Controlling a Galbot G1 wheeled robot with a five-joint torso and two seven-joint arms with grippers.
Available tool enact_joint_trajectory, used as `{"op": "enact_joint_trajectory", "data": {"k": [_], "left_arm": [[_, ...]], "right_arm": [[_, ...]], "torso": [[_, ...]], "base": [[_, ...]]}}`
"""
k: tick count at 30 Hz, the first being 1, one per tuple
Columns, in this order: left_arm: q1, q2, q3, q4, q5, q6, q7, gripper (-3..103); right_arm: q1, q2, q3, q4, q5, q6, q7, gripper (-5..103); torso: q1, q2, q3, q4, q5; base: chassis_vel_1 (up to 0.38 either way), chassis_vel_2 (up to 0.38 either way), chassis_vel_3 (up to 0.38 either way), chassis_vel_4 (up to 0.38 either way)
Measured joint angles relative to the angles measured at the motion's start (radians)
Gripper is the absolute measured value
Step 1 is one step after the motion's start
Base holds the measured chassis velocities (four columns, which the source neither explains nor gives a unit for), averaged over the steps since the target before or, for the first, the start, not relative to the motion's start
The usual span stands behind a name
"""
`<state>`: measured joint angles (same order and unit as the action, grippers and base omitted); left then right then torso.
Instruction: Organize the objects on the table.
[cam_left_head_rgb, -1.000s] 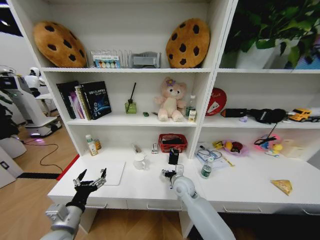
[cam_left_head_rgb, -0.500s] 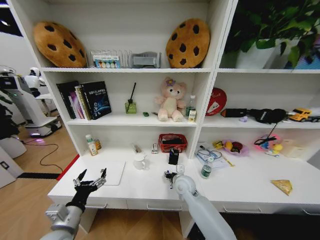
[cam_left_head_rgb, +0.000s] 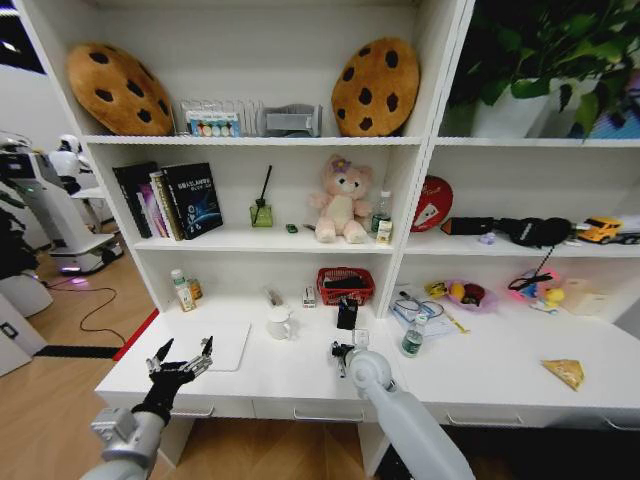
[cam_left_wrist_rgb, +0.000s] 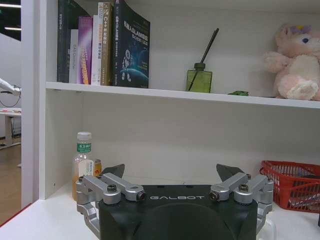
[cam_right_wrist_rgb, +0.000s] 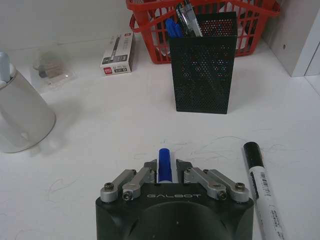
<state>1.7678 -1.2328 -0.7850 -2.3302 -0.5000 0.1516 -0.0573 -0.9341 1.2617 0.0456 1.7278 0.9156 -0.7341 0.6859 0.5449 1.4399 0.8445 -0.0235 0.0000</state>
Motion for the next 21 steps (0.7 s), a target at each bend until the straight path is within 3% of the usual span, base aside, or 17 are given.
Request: {"op": "enact_joint_trajectory", "data": {"k": [3,8,11,14,15,16,19,21], "left_arm": [[0.0,0.0,0.0,0.0,0.0,0.0,0.0,100],[0.0,0.0,0.0,0.0,0.0,0.0,0.0,100],[0.0,0.0,0.0,0.0,0.0,0.0,0.0,100],[0.0,0.0,0.0,0.0,0.0,0.0,0.0,100],[0.0,0.0,0.0,0.0,0.0,0.0,0.0,100],[0.0,0.0,0.0,0.0,0.0,0.0,0.0,100],[0.0,0.0,0.0,0.0,0.0,0.0,0.0,100],[0.0,0.0,0.0,0.0,0.0,0.0,0.0,100]], "right_arm": [[0.001,-0.004,0.001,0.004,-0.013,0.006,-0.024,10],[0.001,-0.017,0.023,0.055,-0.134,0.079,-0.125,7],[0.028,-0.027,0.055,0.112,-0.274,0.18,-0.239,7],[0.056,-0.028,0.072,0.105,-0.359,0.244,-0.304,7],[0.096,-0.024,0.088,0.053,-0.439,0.322,-0.368,7],[0.096,-0.024,0.088,0.053,-0.439,0.322,-0.368,7],[0.179,-0.005,0.115,-0.125,-0.555,0.458,-0.475,7],[0.205,0.001,0.122,-0.182,-0.589,0.496,-0.509,7]], "torso": [[0.0,0.0,0.0,0.0001,0.0001],[0.0,0.0,0.0,0.0002,0.0001],[0.0,0.0,0.0,0.0,0.0],[0.0,0.0,0.0,0.0,0.0],[0.0,0.0,0.0,0.0,-0.0002],[0.0,0.0,0.0,0.0,-0.0002],[0.0,0.0,0.0,0.0001,0.0002],[0.0,0.0,0.0,0.0002,0.0]], "base": [[0.0,0.0,0.0,0.0],[0.0,0.0,0.0,0.0],[0.0,0.0,0.0,0.0],[0.0,0.0,0.0,0.0],[0.0,0.0,0.0,0.0],[0.0,0.0,0.0,0.0],[0.0,0.0,0.0,0.0],[0.0,0.0,0.0,0.0]]}}
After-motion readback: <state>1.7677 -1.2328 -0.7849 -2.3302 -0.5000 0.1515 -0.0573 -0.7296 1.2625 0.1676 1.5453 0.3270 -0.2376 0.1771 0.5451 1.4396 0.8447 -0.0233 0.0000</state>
